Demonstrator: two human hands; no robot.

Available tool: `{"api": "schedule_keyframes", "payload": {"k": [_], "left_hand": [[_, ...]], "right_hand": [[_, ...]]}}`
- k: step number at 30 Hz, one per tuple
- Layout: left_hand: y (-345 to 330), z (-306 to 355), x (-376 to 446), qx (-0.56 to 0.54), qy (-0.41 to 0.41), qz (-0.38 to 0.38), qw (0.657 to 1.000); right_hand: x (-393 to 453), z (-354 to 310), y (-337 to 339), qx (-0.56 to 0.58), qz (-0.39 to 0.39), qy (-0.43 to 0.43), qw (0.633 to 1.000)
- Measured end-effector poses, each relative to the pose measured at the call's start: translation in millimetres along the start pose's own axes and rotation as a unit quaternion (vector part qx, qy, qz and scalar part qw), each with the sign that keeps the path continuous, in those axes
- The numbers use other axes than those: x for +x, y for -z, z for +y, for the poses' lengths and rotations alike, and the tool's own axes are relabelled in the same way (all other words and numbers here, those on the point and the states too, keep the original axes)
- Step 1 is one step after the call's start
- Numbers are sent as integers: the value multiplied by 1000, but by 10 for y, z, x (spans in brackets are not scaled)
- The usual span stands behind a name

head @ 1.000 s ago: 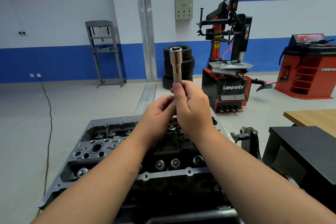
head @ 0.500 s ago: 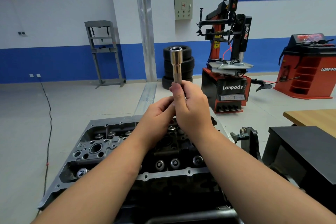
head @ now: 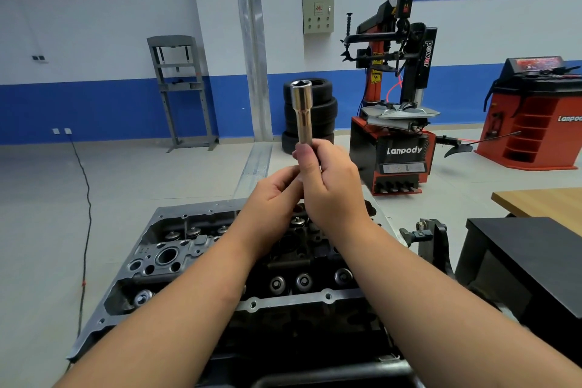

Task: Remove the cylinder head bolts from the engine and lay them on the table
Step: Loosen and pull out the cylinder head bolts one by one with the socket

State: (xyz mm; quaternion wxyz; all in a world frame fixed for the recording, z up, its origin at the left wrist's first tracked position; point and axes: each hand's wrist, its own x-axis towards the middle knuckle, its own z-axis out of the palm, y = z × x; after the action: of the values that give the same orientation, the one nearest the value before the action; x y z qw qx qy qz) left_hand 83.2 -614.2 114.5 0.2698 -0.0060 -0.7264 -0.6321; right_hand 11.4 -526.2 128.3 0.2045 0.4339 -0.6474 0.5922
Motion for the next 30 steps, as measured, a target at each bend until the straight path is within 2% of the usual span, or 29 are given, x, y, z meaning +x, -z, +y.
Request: {"api": "schedule_keyframes", "payload": {"k": [6,11,14,23,27,30], "left_hand": [[14,-12,36,35,-23,20,999],[15,-17,21,0,-15,12,1000],[27,-37,12,1,0,-7,1000],[36,-53,49,58,-26,21,998],[30,-69,43,11,-10,22,1000],[33,-59,33,-1,-1,-6,1000]], "right_hand": [[-15,0,11,18,-4,4,1000],[9,25,14,21,36,13,999],[12,18,-4,9,18,6,1000],[-20,6,5,42,-4,3,999],[-1,18,8,38,33,1,999],[5,28,-2,35,28,2,999]]}}
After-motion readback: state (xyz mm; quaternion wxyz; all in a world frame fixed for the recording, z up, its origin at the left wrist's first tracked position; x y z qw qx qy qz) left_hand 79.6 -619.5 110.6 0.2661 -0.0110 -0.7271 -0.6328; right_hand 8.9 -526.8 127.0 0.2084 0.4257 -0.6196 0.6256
